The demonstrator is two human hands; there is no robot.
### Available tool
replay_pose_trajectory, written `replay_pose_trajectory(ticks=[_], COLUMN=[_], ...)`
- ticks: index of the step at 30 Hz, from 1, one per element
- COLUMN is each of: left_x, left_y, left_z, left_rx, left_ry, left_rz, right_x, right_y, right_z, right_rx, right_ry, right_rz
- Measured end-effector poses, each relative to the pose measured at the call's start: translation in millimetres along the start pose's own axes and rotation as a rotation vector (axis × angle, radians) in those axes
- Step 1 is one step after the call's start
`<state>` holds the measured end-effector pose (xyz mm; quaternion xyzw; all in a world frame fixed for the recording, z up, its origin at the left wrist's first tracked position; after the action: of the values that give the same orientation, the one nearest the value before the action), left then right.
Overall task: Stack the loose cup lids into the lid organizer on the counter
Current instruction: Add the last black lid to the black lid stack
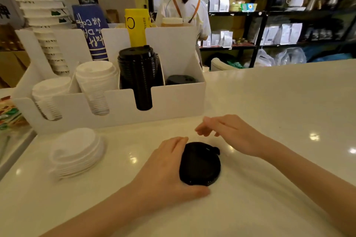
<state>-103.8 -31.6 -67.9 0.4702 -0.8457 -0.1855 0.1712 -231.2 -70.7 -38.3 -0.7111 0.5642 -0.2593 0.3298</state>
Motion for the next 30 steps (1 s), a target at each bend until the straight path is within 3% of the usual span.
replay_pose_trajectory(ticks=[11,22,30], left_x=[3.4,36.5,67.6], left_y=[3.3,-5.9,-33.9], left_z=[-24.7,-135.2,-188.4], left_rx=[-0.094,-0.147,-0.373], left_ry=[0.117,0.49,0.664], left_rz=[-0.005,0.072,0.061], right_x=[-3.2,59.6,104.9], right_y=[-9.4,-93.3,-136.5], right_z=[-0.5,-44.9,-60.8], right_rx=[0.07,0.228,0.48], right_ry=[0.012,0.175,0.385], right_rz=[-0.042,-0.298,-0.443])
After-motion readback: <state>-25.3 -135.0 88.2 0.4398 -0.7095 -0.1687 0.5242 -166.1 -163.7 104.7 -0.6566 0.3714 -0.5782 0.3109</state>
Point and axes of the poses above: each hand's wrist, its own x-axis towards the middle knuckle, its own z-axis out of the palm, y = z × x, the point moved 8 cm from there along x, towards the middle knuckle, and after that the axes turned 2 degrees about z, right-handed, at the moved point
